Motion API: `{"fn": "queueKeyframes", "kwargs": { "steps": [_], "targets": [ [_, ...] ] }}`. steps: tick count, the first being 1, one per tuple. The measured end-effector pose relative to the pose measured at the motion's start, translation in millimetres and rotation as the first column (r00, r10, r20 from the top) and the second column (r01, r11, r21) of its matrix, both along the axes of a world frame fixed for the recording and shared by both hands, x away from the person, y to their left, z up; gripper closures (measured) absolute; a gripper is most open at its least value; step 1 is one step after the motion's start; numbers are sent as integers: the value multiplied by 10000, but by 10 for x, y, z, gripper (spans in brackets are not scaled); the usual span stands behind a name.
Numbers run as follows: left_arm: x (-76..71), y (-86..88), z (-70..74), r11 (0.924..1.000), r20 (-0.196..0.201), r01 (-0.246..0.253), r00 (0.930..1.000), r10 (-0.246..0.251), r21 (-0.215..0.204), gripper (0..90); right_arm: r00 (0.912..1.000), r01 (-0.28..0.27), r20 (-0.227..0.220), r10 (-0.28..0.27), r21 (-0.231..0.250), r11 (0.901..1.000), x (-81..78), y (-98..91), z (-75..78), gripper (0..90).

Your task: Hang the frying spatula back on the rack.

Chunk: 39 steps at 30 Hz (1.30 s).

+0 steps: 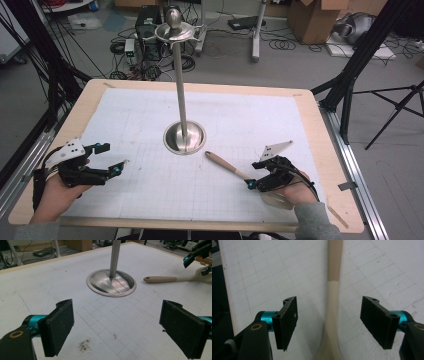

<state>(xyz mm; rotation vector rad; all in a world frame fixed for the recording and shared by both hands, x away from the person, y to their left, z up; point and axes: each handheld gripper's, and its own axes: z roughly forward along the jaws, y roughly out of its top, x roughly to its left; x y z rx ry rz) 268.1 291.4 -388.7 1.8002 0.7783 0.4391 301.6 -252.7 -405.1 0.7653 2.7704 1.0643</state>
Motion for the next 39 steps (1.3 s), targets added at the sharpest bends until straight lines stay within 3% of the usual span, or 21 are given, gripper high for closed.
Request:
{"fn": "queueKeyframes", "kwargs": {
  "steps": [19,24,34,39],
  "targets": [
    [-6,9,-2,10000,2,-39,10000,39,38,129,9966,-129,-819,39,-1090,9940,8,38,-106,505],
    [-11,5,-1,10000,-9,-49,10000,49,59,129,9963,-206,-860,87,-1381,9902,4,63,-132,539],
    [-5,3,-8,9999,-41,-46,10000,47,108,129,9967,-78,-813,-47,-1530,9882,-2,78,-137,619],
    [-9,5,-6,9999,-33,-50,10000,51,112,130,9984,11,-556,-111,-1769,9842,-36,95,-139,657]
  ]
}}
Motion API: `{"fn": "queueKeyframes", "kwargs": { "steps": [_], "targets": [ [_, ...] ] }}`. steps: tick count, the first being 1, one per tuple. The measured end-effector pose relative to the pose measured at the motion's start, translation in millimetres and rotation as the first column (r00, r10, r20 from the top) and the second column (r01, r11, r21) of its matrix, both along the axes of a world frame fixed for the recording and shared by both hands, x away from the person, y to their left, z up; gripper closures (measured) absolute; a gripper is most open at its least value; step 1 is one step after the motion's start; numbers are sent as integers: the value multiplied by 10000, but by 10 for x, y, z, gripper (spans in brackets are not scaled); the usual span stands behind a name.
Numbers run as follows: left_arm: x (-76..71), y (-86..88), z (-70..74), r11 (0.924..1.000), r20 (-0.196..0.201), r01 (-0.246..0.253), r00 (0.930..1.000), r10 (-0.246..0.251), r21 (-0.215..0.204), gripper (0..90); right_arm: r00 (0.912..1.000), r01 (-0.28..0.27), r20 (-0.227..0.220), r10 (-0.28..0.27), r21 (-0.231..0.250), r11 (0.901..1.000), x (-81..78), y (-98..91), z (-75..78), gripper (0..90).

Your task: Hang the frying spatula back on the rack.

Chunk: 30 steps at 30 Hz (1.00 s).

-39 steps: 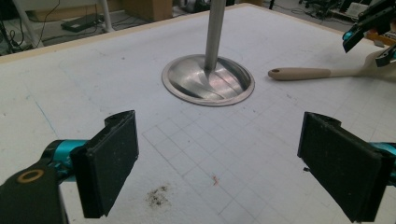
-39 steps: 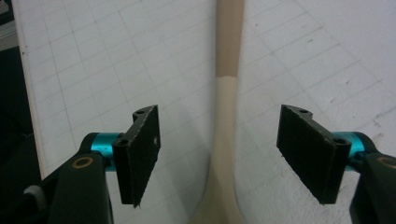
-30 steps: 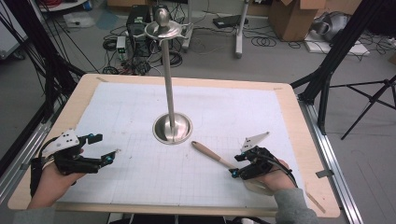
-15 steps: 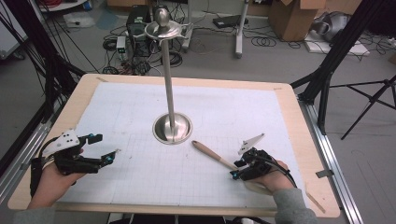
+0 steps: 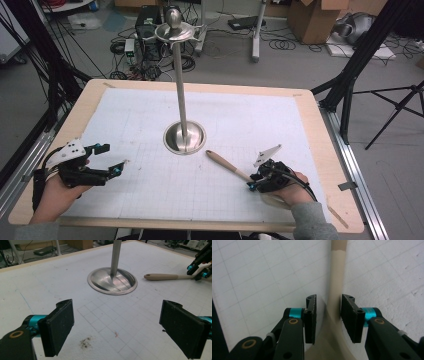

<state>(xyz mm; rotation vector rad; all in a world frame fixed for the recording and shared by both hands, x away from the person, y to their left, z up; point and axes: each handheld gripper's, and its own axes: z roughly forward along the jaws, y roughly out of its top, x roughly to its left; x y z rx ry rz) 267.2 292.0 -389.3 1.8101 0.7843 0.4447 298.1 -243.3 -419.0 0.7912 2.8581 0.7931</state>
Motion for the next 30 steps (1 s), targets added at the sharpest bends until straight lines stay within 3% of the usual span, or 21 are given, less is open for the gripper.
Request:
{"fn": "queueKeyframes", "kwargs": {
  "steps": [5,10,20,30],
  "targets": [
    [-1,2,-8,10000,-28,-23,10000,23,3,130,9997,262,28,-262,-23,9997,-23,9,-3,666],
    [0,2,-10,10000,-18,-50,10000,50,30,130,9983,500,326,-492,-250,9984,-39,28,5,752],
    [1,4,-12,10000,-21,-59,10000,59,24,131,9977,579,361,-567,-326,9978,-44,44,13,773],
    [-1,14,0,9999,50,-120,9999,120,19,131,9989,412,219,-413,67,9991,-28,40,34,774]
  ]
}}
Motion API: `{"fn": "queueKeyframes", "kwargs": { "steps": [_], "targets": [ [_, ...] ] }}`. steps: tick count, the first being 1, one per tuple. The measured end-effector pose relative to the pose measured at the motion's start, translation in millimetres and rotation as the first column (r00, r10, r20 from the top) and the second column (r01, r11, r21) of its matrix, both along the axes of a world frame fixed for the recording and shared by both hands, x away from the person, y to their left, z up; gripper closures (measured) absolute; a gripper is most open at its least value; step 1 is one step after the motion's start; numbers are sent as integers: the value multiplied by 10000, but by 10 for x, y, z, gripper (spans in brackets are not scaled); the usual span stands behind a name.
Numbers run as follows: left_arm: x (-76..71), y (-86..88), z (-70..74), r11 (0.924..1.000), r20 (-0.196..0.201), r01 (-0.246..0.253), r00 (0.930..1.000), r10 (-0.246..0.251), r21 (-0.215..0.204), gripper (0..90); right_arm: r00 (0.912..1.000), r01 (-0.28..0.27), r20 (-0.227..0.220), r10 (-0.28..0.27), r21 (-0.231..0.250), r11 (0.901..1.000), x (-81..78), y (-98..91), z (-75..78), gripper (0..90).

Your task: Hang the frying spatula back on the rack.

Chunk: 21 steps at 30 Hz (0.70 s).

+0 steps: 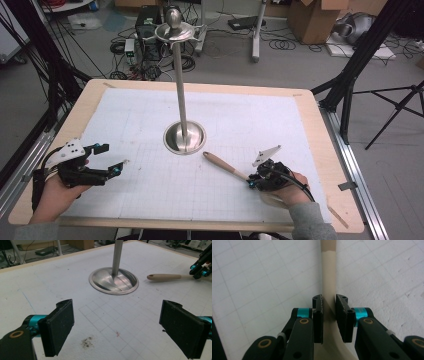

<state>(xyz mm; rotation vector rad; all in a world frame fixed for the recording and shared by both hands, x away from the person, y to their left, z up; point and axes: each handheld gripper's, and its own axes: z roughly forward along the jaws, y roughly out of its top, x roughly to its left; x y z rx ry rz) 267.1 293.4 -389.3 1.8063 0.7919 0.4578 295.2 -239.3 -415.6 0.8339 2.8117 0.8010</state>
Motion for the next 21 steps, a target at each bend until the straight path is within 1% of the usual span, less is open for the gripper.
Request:
{"fn": "queueKeyframes", "kwargs": {
  "steps": [2,4,5,6,10,11,12,14,16,18,19,20,21],
  "targets": [
    [-4,4,3,10000,38,-9,10000,9,-14,131,10000,-34,72,33,108,9999,5,-11,15,774],
    [-6,8,7,10000,50,-10,10000,10,-61,131,9999,-48,127,44,343,9994,13,-26,35,774],
    [-6,8,7,10000,56,-7,10000,8,-77,131,10000,-34,74,31,453,9990,16,-35,50,774],
    [-5,9,8,10000,54,-7,10000,7,-72,131,9999,-58,157,50,564,9984,17,-41,62,774],
    [-6,5,3,10000,32,7,10000,-7,-71,131,9996,-229,211,208,1015,9946,21,-67,123,774],
    [-6,9,3,10000,31,15,10000,-15,-37,131,9992,-290,309,259,1076,9938,26,-76,136,774],
    [-7,14,3,10000,26,-16,10000,16,-55,130,9992,-295,298,262,1149,9929,29,-82,152,774],
    [-9,28,11,10000,40,-42,10000,42,-23,130,9989,-351,366,305,1321,9906,38,-94,182,774],
    [-17,37,19,9999,79,-72,9999,73,-132,131,9987,-324,445,260,1497,9882,44,-108,216,774],
    [-20,39,28,9999,110,-62,9999,64,-150,130,9980,-341,588,243,1723,9844,46,-131,257,774],
    [-20,33,30,9998,107,-66,9999,67,-181,131,9981,-327,574,223,1879,9817,45,-145,278,774],
    [-19,27,30,9998,105,-35,9999,38,-200,130,9976,-349,661,217,2052,9781,42,-164,304,774],
    [-18,21,30,9998,99,-11,10000,12,-177,130,9974,-303,698,158,2118,9768,39,-174,321,774]
  ]
}}
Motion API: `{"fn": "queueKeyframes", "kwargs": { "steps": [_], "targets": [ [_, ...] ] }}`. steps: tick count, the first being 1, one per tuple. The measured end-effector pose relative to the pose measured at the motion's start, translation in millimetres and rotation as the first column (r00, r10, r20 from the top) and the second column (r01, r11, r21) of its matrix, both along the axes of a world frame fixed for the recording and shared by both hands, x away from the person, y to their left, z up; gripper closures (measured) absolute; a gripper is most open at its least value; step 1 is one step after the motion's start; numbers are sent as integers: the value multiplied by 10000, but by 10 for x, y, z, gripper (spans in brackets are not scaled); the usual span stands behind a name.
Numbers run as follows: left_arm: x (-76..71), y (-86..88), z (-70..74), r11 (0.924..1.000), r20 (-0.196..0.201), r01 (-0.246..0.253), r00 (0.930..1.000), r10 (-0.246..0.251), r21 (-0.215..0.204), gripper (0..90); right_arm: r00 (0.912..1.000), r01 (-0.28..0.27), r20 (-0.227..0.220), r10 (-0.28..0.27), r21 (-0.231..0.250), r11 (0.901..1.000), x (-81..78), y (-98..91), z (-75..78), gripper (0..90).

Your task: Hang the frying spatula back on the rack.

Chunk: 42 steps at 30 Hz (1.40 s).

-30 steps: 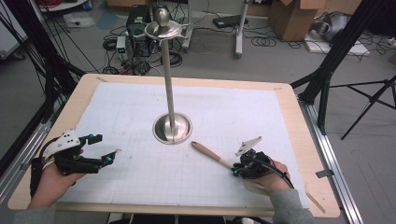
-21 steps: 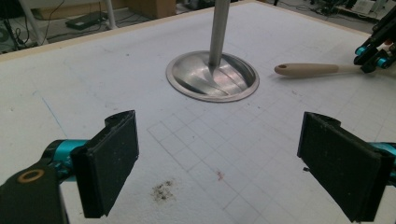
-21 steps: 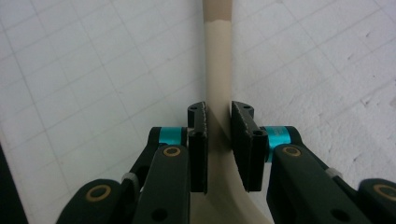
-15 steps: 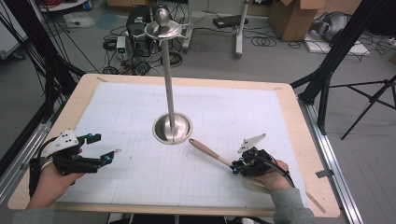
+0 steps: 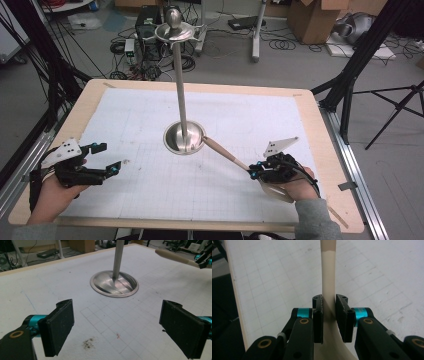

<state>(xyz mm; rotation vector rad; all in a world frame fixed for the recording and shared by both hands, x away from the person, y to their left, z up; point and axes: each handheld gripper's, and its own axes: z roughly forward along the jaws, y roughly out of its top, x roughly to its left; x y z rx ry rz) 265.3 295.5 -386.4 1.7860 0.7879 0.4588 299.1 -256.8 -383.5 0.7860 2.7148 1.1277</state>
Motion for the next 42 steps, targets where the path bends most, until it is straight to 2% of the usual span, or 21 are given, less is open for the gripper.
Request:
{"fn": "queueKeyframes", "kwargs": {
  "steps": [3,6,9,12,18,20,34,37,42],
  "targets": [
    [1,-15,-3,10000,-17,54,10000,-54,30,130,10000,29,88,-33,419,9991,5,-45,51,774],
    [4,-14,-9,10000,-22,58,10000,-58,18,130,9998,106,167,-117,662,9978,5,-68,100,774],
    [10,-27,-3,9997,-39,124,9999,-125,-197,130,9995,17,305,-44,887,9961,10,-83,150,774],
    [19,-56,5,9996,-15,208,9998,-209,-214,130,9990,-73,450,24,1095,9940,6,-106,212,774],
    [29,-53,-15,9998,-86,211,9997,-211,-58,130,9981,-188,610,91,1603,9869,4,-189,343,774],
    [28,-50,-12,9998,-58,178,9998,-179,-124,130,9979,-208,643,94,1791,9836,8,-210,383,774],
    [1,-22,-9,9997,-45,132,9999,-133,-222,130,9913,-300,1319,20,2108,9771,24,-215,787,774],
    [-5,-24,-10,9997,-64,138,9999,-140,-221,130,9882,-417,1527,72,2235,9738,33,-196,877,774],
    [-12,-18,-18,9998,-101,107,9999,-109,-186,130,9831,-476,1831,62,2225,9738,31,-160,1020,774]
  ]
}}
